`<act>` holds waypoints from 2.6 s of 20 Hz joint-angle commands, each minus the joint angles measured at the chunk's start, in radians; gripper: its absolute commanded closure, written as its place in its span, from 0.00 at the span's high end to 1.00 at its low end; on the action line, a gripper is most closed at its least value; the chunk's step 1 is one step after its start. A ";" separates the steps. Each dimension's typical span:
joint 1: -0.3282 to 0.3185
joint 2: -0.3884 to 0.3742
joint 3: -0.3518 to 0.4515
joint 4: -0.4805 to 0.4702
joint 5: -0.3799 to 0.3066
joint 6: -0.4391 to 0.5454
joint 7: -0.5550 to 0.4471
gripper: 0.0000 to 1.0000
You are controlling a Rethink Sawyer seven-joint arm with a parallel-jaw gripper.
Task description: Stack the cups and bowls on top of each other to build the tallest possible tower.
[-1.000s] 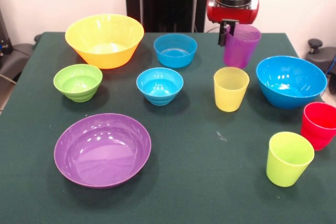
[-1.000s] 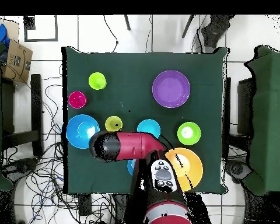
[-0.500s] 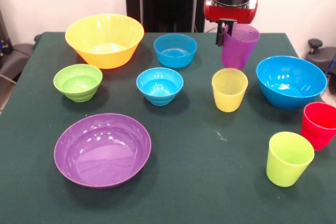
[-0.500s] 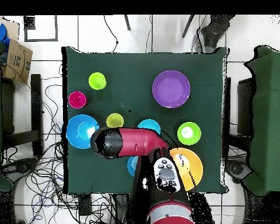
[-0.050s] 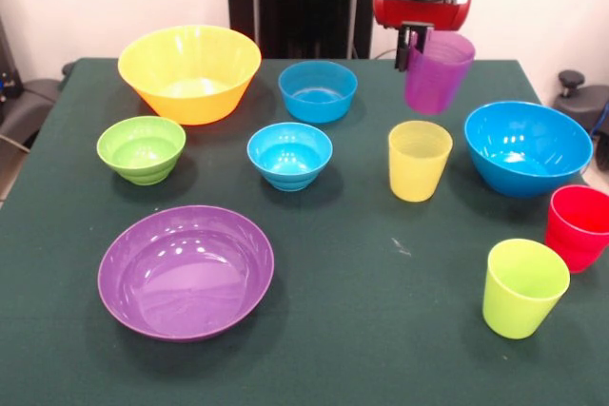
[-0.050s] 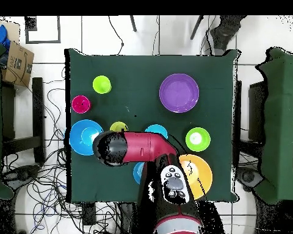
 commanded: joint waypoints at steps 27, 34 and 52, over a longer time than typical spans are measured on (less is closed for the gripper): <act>-0.016 0.046 0.099 -0.134 -0.044 0.107 -0.024 0.00; -0.014 0.077 0.095 -0.170 -0.056 0.098 -0.033 0.00; -0.048 0.122 0.087 -0.166 -0.103 0.022 -0.070 0.00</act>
